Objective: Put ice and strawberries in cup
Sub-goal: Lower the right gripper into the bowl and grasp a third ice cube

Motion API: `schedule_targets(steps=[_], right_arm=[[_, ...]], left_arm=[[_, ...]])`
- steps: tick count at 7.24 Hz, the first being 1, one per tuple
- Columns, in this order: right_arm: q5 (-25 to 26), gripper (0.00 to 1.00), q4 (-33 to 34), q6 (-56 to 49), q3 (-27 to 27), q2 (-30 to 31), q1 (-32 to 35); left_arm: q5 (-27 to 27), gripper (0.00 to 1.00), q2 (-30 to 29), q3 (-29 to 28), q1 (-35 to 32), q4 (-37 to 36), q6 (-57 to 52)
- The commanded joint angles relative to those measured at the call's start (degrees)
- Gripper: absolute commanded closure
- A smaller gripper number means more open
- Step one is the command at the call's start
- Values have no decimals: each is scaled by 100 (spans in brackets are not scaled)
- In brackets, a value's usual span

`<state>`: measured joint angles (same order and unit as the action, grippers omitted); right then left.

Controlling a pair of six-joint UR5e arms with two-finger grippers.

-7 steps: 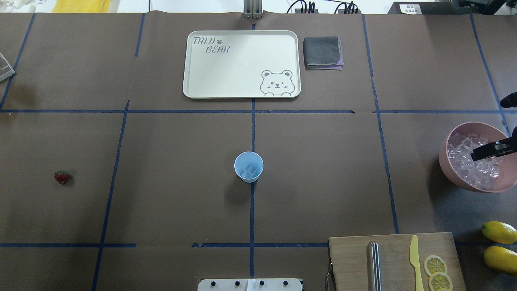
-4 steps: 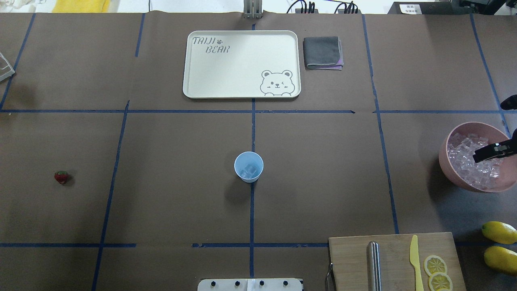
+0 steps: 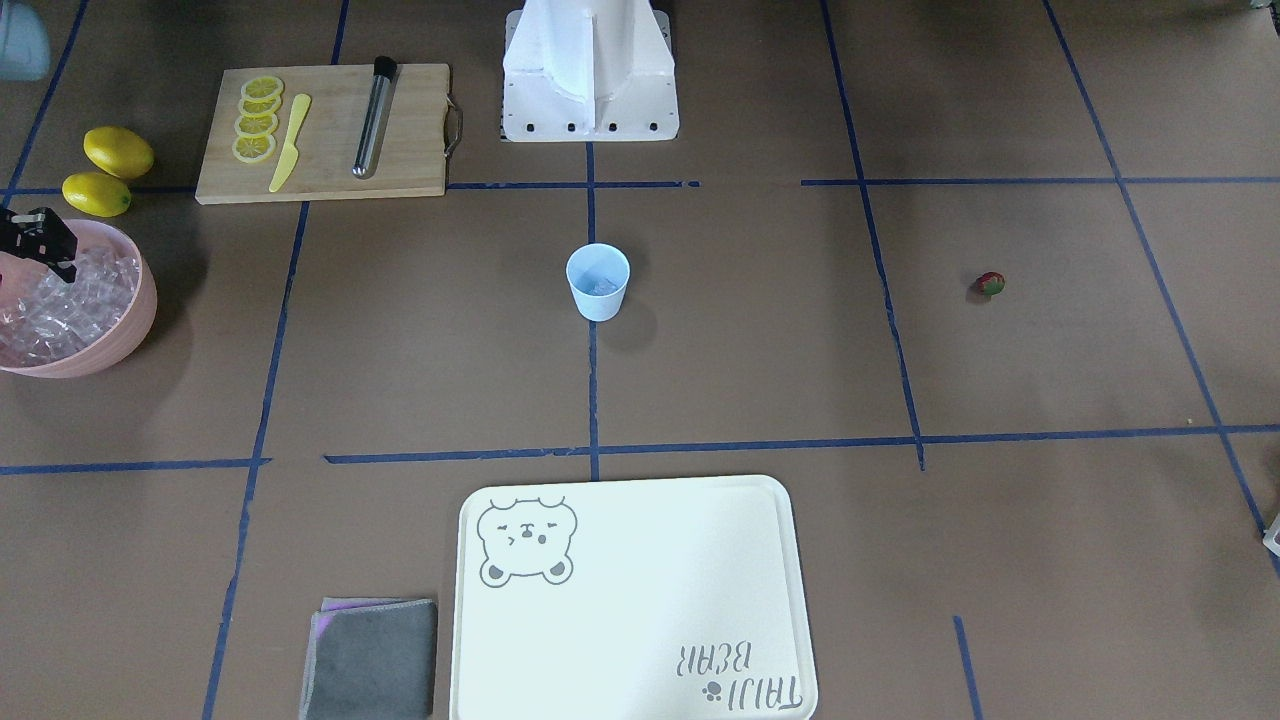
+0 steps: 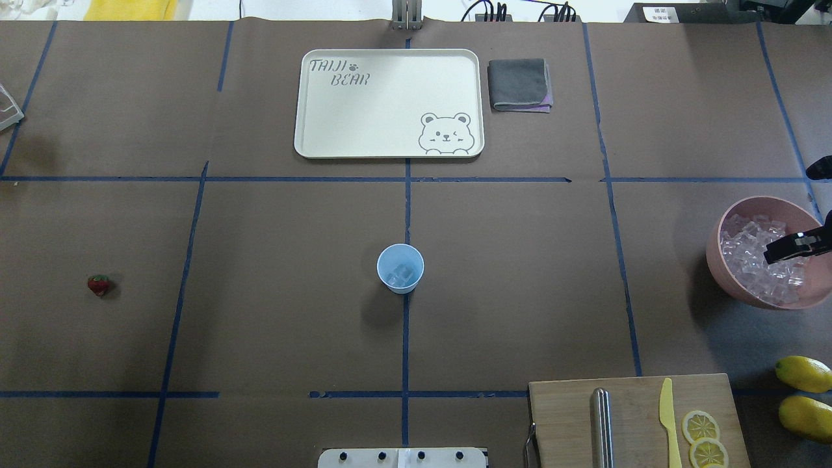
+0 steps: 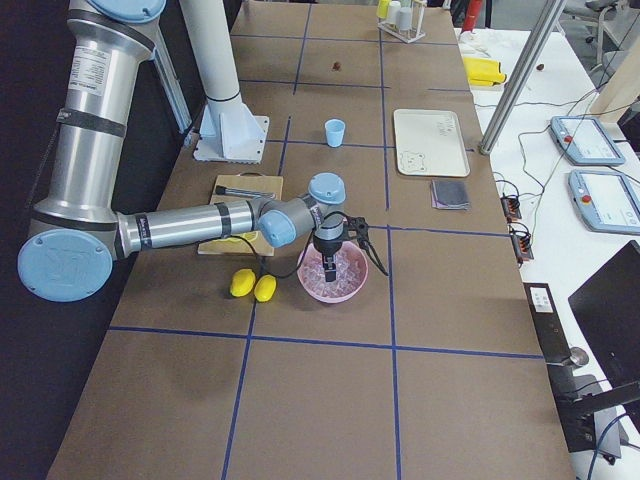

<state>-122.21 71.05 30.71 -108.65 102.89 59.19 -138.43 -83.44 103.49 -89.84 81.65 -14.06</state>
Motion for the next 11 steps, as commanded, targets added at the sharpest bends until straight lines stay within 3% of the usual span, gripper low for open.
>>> schedule_targets(steps=[1, 11], right_arm=[[-23, 23, -116, 14, 36, 3, -21], [-58, 40, -161, -38, 28, 47, -258]], left_arm=[[0, 0, -5, 5, 28, 0, 0], [0, 0, -5, -4, 37, 0, 0]])
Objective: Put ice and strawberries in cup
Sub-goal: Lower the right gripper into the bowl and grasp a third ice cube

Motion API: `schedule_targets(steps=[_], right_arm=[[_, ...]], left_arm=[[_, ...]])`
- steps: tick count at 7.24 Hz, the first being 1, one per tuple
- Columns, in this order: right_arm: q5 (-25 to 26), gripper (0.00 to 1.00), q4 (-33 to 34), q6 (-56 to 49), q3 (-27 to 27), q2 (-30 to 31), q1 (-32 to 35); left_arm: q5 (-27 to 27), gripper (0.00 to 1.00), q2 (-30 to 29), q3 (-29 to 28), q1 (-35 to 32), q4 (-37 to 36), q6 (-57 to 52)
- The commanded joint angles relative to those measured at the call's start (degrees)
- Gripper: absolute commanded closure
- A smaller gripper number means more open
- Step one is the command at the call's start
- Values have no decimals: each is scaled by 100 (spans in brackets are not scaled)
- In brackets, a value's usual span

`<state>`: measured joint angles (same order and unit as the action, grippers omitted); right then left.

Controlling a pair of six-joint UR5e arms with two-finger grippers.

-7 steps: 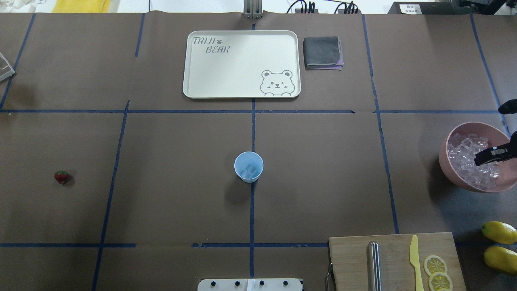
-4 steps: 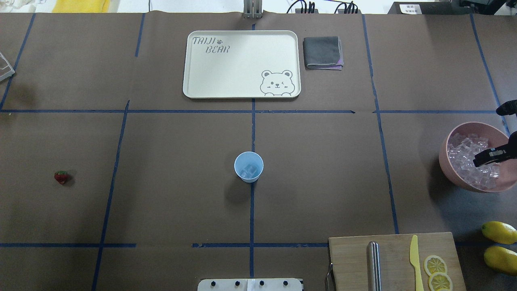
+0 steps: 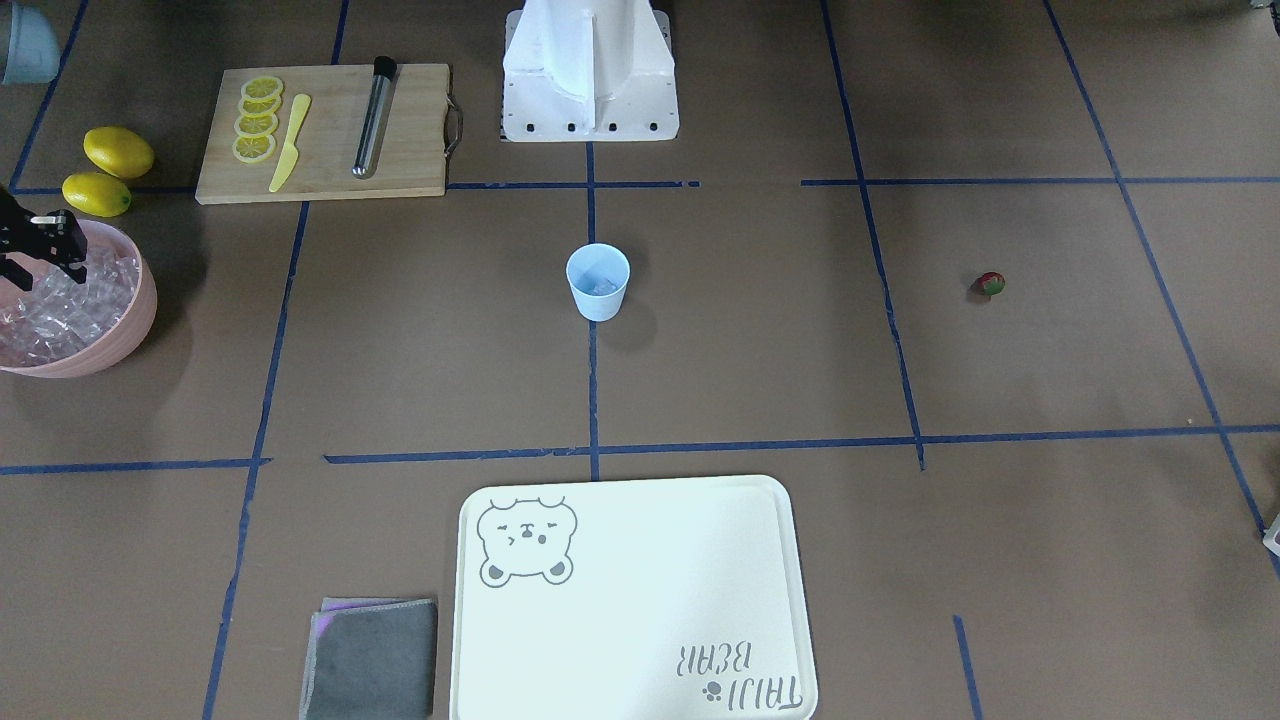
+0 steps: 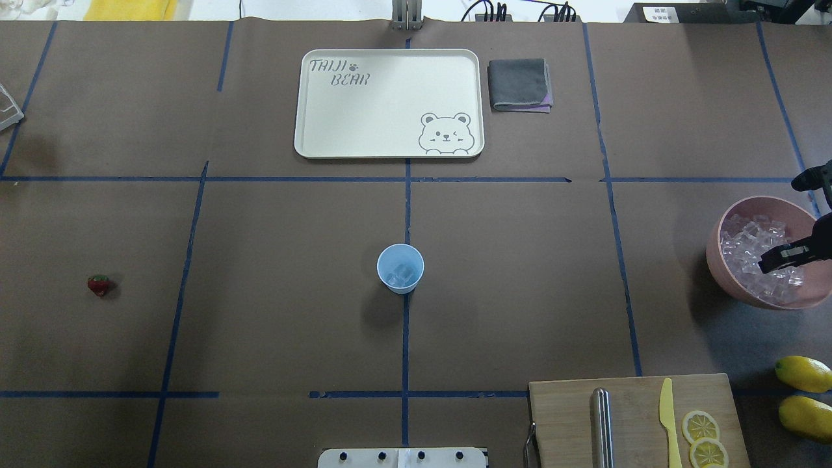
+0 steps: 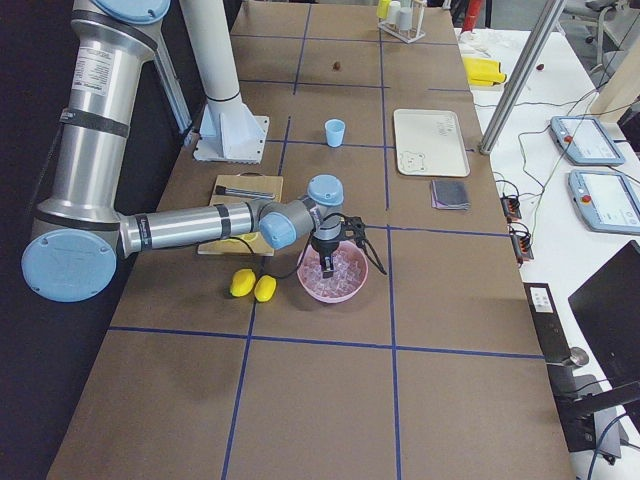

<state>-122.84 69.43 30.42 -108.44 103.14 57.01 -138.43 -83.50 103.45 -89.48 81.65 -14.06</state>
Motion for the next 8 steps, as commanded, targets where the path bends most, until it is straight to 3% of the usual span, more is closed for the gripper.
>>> schedule_targets(steps=[1, 3, 5, 6, 8], right_arm=[[6, 40, 0, -18, 8, 48, -49], [6, 45, 0, -36, 8, 101, -49], [6, 86, 0, -36, -19, 101, -41], [6, 97, -9, -45, -36, 101, -41], [-20, 99, 17, -45, -342, 136, -14]], left_arm=[[0, 0, 0, 0, 0, 0, 0], [0, 0, 0, 0, 0, 0, 0], [0, 0, 0, 0, 9, 0, 0], [0, 0, 0, 9, 9, 0, 0], [0, 0, 0, 9, 9, 0, 0]])
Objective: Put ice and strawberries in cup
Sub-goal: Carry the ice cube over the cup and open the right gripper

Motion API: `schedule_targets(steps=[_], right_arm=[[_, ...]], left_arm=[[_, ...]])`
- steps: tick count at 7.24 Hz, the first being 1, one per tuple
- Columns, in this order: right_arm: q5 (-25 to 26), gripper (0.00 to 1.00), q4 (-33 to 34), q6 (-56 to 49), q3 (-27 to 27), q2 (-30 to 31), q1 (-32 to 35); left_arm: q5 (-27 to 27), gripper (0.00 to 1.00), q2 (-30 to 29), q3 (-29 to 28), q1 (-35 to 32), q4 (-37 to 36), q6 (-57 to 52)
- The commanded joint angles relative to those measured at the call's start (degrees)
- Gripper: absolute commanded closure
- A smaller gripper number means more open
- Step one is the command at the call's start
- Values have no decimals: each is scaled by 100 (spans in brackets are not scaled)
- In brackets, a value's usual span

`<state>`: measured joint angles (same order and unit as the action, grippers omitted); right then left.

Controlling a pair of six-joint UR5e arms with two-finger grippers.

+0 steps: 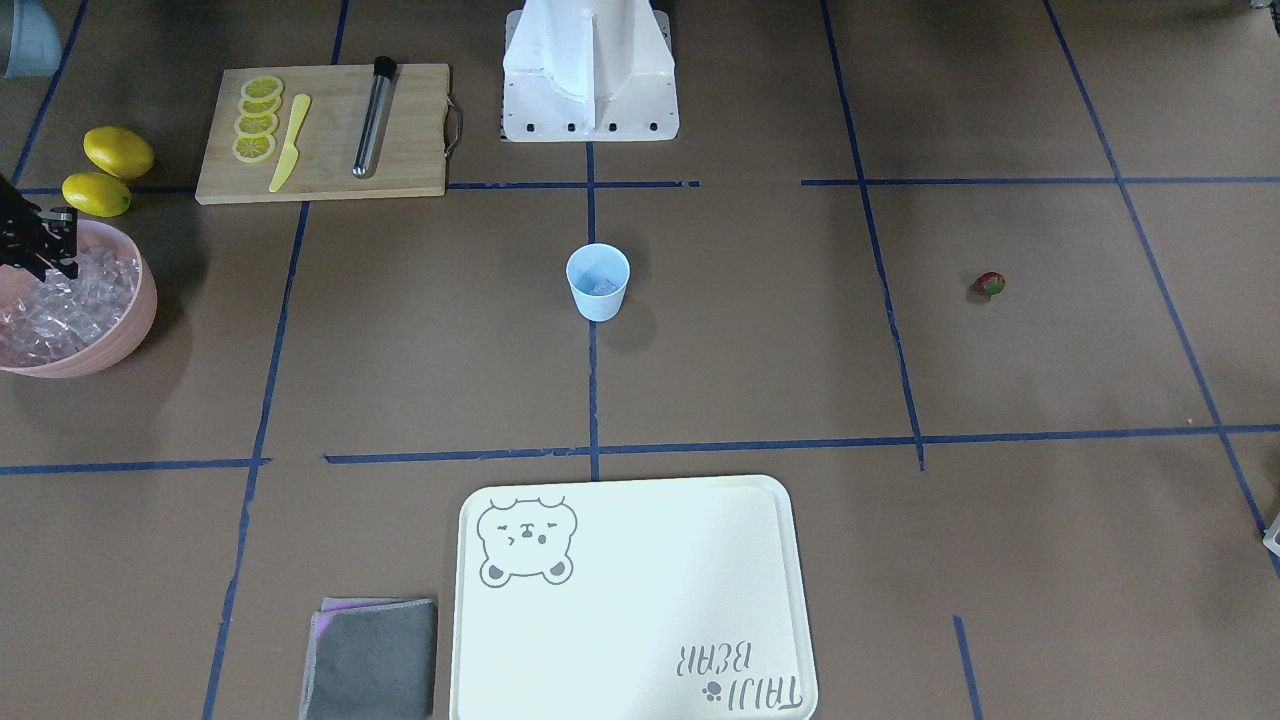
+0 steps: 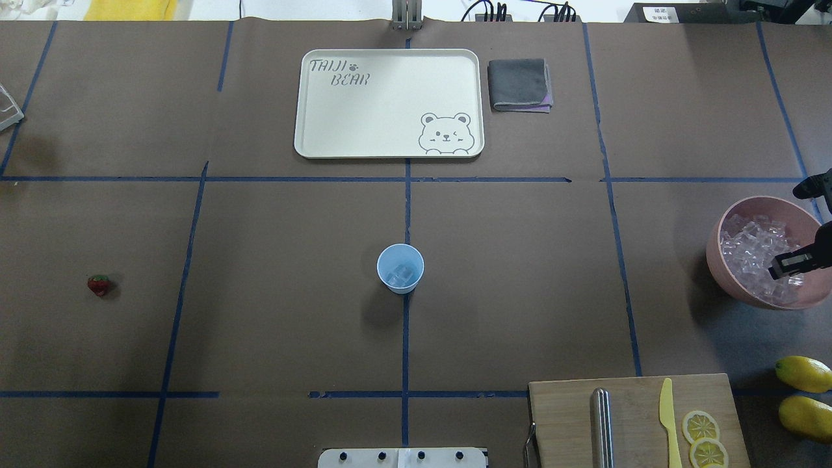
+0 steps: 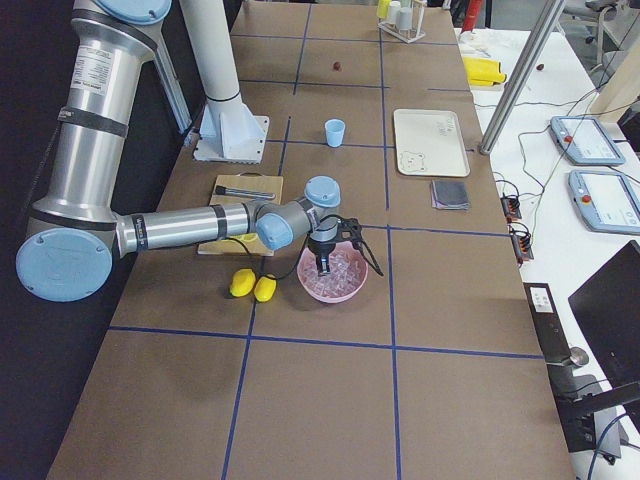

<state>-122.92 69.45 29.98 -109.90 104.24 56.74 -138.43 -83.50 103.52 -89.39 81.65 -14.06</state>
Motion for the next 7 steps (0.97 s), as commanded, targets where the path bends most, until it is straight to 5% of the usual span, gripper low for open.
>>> schedule_targets(steps=[1, 3, 7], right_arm=[[-4, 99, 68, 51, -460, 35, 13], [58, 97, 25, 95, -550, -366, 39], [363, 98, 557, 1762, -366, -2472, -678]], left_arm=[[0, 0, 0, 1, 0, 0, 0], [0, 0, 0, 1, 0, 0, 0], [0, 0, 0, 1, 18, 0, 0]])
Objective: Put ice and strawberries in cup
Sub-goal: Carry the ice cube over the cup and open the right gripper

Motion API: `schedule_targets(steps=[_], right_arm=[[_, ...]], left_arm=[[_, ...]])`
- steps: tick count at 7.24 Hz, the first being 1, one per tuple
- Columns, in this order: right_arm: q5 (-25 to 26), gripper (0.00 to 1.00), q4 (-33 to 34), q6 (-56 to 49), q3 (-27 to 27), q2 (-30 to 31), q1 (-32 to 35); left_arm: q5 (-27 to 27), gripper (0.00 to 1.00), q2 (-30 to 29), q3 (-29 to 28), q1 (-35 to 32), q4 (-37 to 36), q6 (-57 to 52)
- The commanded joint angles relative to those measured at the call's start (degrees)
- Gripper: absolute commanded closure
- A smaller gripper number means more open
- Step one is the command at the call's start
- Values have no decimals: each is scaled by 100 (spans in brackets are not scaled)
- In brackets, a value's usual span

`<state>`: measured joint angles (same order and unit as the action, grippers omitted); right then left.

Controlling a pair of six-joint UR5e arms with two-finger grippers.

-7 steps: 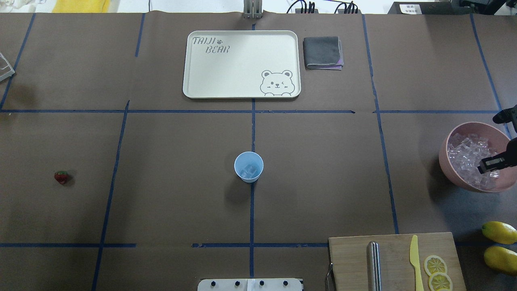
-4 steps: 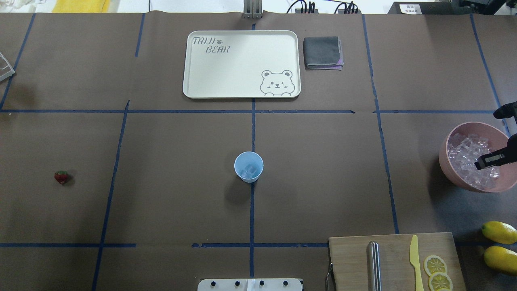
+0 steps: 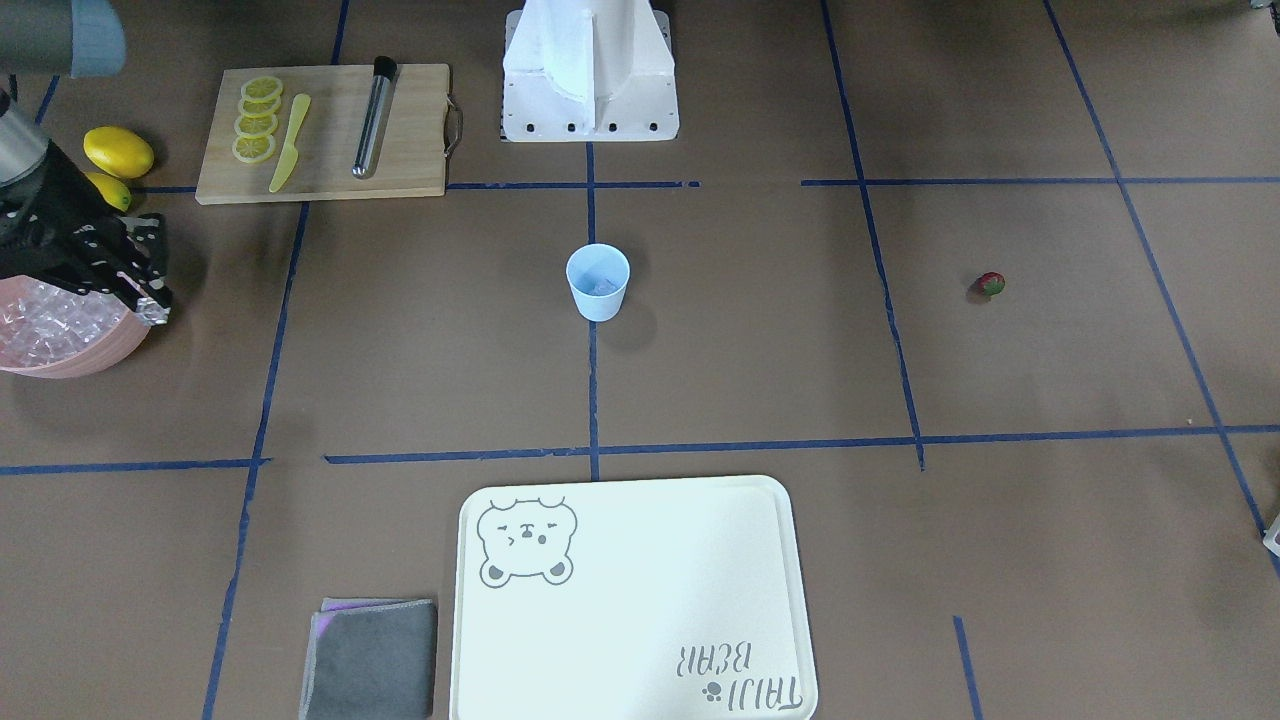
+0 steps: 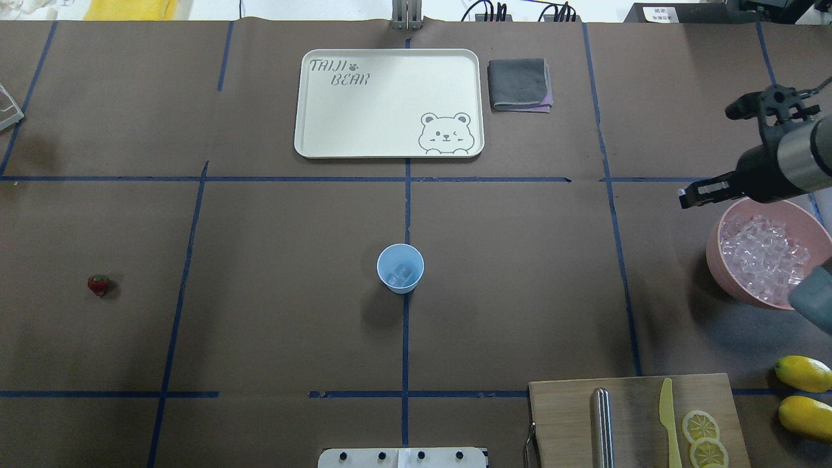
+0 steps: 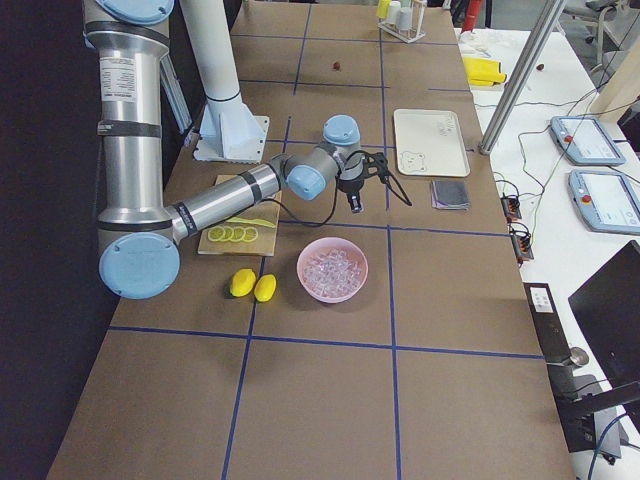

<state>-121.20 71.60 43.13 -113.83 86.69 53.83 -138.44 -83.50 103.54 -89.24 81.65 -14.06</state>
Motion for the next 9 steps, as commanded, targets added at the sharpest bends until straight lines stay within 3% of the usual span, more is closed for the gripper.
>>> schedule_targets(steps=[1, 2, 3, 6, 9], right_arm=[[698, 98, 1103, 1146, 36, -1559, -965], [1460, 98, 2025, 1684, 149, -2489, -1658], [1885, 99, 2451, 2116, 281, -3108, -2074], [2344, 99, 2482, 3059, 1657, -4683, -2665], [2637, 94, 2491, 3070, 1768, -4486, -3001]], left_arm=[[1, 0, 0, 0, 3, 0, 0], [1, 0, 0, 0, 12, 9, 0], [-8, 0, 0, 17, 12, 52, 9], [-228, 0, 0, -35, 12, 132, 9], [-228, 0, 0, -62, 21, 123, 0]])
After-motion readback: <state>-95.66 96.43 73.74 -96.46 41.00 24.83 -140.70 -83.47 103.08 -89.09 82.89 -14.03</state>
